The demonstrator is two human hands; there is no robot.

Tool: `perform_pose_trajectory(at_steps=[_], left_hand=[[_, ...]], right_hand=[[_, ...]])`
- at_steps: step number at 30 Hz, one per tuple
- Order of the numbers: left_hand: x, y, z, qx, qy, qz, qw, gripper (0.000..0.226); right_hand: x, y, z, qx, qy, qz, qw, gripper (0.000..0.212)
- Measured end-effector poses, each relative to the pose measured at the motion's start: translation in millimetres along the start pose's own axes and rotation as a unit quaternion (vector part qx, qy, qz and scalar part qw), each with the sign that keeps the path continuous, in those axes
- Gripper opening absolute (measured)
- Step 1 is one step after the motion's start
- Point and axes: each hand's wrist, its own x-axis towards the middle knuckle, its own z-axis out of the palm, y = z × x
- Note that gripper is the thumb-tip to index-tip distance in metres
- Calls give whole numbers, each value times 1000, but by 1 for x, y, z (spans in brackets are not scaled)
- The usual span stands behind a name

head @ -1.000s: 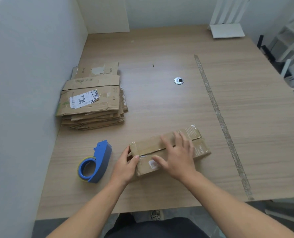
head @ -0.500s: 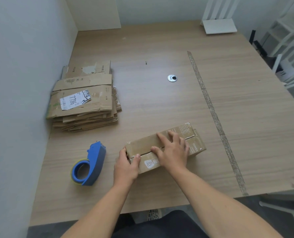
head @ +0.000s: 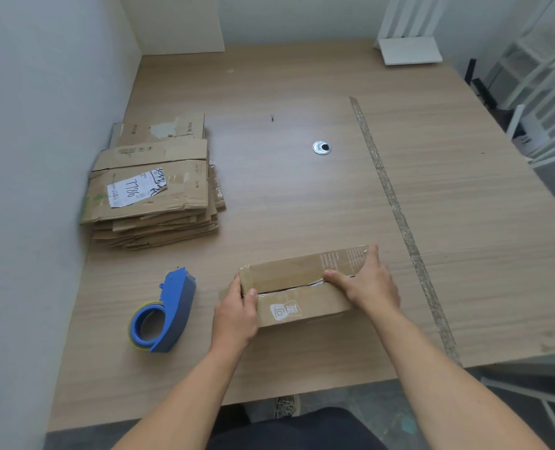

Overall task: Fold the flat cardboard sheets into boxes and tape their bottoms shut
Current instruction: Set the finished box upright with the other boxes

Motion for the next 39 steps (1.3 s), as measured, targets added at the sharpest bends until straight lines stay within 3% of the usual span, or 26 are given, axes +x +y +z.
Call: perform_pose_trajectory(at_steps=[4, 13, 16, 19, 21, 25, 30, 35, 39], left_hand=[[3, -5, 3, 31, -17, -2, 999, 48], [4, -1, 1, 41, -14, 0, 999, 42], [7, 5, -4, 12, 5, -31, 999, 40], [4, 8, -5, 9, 1, -37, 999, 71], [-2, 7, -3, 11, 17, -44, 999, 87], [1, 3, -1, 31, 61, -87, 994, 99], [2, 0, 0, 9, 83, -93, 992, 84], [4, 4, -10, 9, 78, -95, 992, 42], [6, -3, -20, 10, 68, -77, 995, 24]], right_hand=[[6, 7, -2, 39, 11, -22, 999, 104], [14, 26, -9, 68, -1, -50, 996, 71], [4, 10, -10, 29, -39, -27, 998, 91], [-19, -15, 4, -18, -65, 27, 997, 140], [-33, -26, 20, -60, -32, 30, 997, 146], [-37, -32, 31, -69, 13, 10, 997, 137], [-27, -22, 28, -25, 6, -28, 999, 121], [-19, -7, 26, 13, 14, -63, 998, 107], [-15, 3, 25, 70, 0, -73, 995, 90]])
